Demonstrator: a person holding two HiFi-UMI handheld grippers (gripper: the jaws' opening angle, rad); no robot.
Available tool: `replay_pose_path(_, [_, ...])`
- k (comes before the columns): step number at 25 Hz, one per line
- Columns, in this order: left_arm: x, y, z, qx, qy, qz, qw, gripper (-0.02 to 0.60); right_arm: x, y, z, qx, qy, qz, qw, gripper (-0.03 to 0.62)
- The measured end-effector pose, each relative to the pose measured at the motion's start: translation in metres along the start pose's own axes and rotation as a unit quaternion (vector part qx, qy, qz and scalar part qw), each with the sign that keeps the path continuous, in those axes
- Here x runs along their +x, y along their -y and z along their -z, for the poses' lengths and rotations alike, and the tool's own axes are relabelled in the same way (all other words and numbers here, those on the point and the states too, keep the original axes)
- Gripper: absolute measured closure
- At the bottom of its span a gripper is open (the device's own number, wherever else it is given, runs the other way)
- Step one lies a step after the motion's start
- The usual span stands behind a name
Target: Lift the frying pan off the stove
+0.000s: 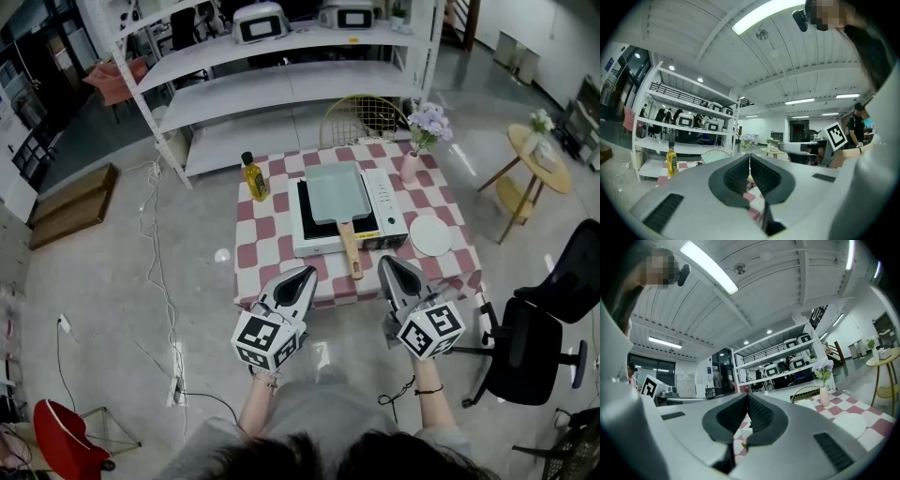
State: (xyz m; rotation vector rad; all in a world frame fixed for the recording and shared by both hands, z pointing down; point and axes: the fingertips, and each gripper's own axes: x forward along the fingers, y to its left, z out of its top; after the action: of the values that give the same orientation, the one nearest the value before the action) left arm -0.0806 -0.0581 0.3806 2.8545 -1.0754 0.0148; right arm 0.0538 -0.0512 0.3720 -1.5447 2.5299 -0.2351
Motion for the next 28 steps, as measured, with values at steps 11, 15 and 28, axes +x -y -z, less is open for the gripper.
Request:
replay_pose_path(11, [0.024, -0.013, 0.015, -0.022, -0.032, 0.017, 0.9991, 0.552, 0.018, 0.021, 0.011, 0.024, -0.015, 0.014, 1.000, 0.572])
replay_pose_path(15, [0.034, -0.019, 0.025, -0.040, -0.048, 0.011, 0.9980, 0.552, 0.028, 0.031, 0.016, 0.030, -0.027, 0.009, 0.999, 0.572])
replay_pose_path(28, [0.088, -0.035, 0.060, -0.108, -0.110, -0.018, 0.9880, 0.552, 0.079, 0.083, 0.042, 0.068, -0.097, -0.043, 0.992, 0.572])
